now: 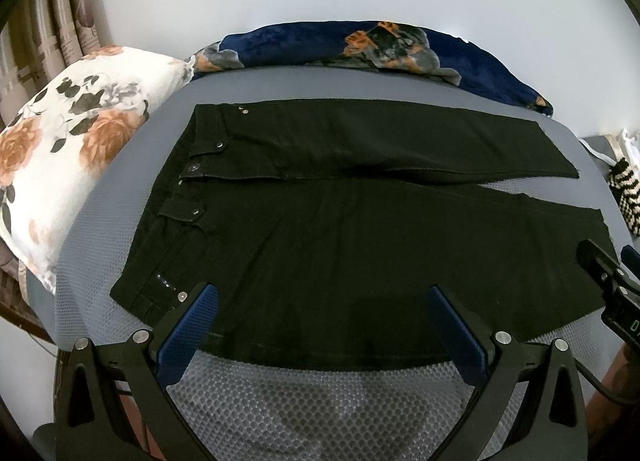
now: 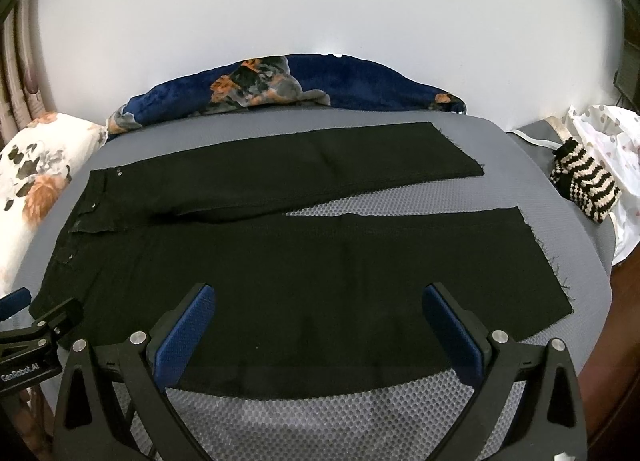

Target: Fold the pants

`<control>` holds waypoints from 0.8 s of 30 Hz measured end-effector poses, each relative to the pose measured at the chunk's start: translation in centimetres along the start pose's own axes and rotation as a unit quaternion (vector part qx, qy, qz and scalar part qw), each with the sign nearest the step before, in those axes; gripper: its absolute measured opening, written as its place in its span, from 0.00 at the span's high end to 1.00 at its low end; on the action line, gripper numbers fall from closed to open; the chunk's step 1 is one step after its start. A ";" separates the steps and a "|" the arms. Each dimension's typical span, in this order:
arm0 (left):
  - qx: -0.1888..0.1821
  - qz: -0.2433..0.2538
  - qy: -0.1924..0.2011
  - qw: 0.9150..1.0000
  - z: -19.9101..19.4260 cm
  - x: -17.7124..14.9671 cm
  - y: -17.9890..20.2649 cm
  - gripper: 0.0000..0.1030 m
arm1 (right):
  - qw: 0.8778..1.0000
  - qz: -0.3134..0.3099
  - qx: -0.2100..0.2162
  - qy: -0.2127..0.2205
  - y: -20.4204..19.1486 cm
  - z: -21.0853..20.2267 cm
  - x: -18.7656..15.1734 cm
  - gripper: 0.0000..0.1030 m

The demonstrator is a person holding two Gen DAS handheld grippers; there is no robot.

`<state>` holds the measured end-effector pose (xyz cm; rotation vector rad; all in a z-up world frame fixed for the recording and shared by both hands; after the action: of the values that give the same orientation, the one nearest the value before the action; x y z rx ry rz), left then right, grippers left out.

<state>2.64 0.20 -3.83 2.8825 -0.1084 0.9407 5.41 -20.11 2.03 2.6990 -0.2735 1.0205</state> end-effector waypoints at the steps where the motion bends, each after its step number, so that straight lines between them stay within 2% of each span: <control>1: 0.000 -0.001 0.000 1.000 0.1 0.0 0.0 0.00 | 1.000 0.000 -0.001 0.000 0.0 0.0 0.1 0.00; 19: 0.002 -0.006 -0.006 1.000 1.0 0.5 -0.7 0.00 | 1.000 0.009 0.005 -0.001 -0.2 0.9 0.8 0.00; 24: 0.002 -0.011 -0.010 1.000 1.3 0.6 -0.9 0.00 | 1.000 0.017 0.022 -0.008 -0.2 1.3 0.9 0.00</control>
<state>3.97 0.89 -4.63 2.8914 -0.0759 0.9100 6.95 -20.37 1.69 2.7521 -0.3028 1.0266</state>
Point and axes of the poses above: each gripper's, at about its wrist camera, not at the fingertips, and z roughly the way its jaws point, y to its right, x to its top, the point moved 2 cm from there along z, roughly the way its jaws point, and after that the axes turned 6 degrees about -x, right-handed, at the moved point
